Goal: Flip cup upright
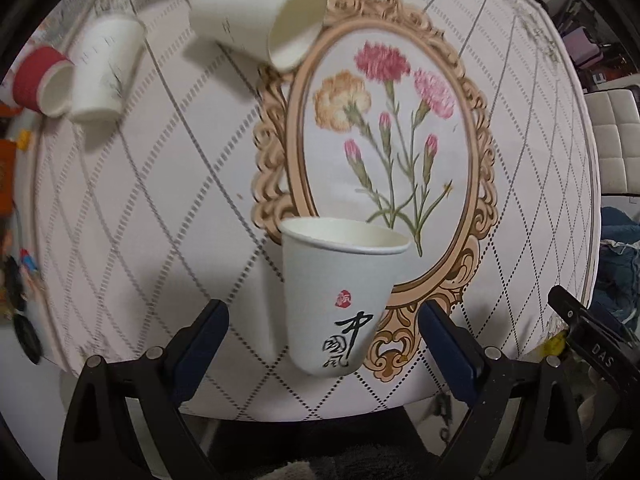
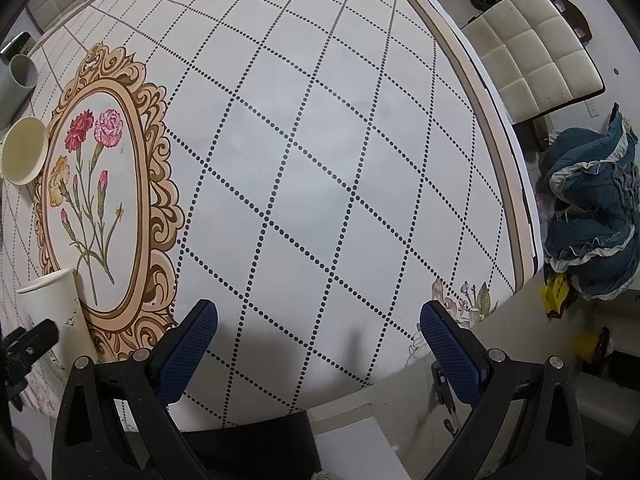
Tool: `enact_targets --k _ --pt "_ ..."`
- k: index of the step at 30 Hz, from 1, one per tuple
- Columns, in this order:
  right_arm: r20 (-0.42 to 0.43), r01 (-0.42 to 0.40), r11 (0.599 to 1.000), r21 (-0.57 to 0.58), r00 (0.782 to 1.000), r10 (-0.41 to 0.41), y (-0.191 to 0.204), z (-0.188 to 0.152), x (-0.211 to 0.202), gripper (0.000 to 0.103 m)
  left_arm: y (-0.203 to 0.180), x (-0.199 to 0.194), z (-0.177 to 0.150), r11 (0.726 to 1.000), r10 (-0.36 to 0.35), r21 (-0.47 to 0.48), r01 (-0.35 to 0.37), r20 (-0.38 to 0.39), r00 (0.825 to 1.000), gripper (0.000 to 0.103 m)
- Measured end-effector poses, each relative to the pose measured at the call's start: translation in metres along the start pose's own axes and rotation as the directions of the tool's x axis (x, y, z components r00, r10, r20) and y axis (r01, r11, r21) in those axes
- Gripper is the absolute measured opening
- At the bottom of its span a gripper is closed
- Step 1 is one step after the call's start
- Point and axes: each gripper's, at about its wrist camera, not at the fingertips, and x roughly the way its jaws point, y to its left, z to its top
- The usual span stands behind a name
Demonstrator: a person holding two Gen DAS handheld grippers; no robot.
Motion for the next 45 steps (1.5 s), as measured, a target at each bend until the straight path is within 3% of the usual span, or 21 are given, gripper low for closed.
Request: enact_targets --k 13,20,27,32,33,45 --pt "0.078 -0.012 1.000 -0.005 0.997 0.012 0.015 -0.016 -0.049 0.102 0.017 -0.083 -0.012 1.000 0.020 0.015 -0.023 0.194 0.981 0.096" --pt "0.114 -0.084 0.995 -0.058 0.989 0.090 0.046 -0.031 -0.079 0.102 0.056 -0.104 -0.026 0.985 0.172 -0.041 -0.167 0.303 0.937 0.096" --pt "0.065 -0.161 0.971 -0.176 0.983 0.174 0.123 -0.048 -0.075 0.102 0.121 -0.063 -0.042 0.957 0.281 -0.137 -0.255 0.229 0.932 0.096" --pt "0.038 -0.166 0.957 -0.238 0.983 0.180 0.172 -0.054 -0.062 0.101 0.149 -0.037 -0.051 0.942 0.319 -0.172 -0.289 0.183 0.930 0.099" --pt "0.030 -0.166 0.954 -0.249 0.983 0.179 0.181 -0.054 -0.058 0.101 0.152 -0.034 -0.053 0.942 0.319 -0.171 -0.290 0.175 0.932 0.103" --pt "-0.044 -0.164 0.942 -0.292 0.986 0.158 0.223 -0.048 -0.024 0.087 0.164 -0.002 -0.064 0.945 0.292 -0.182 -0.270 0.103 0.951 0.103"
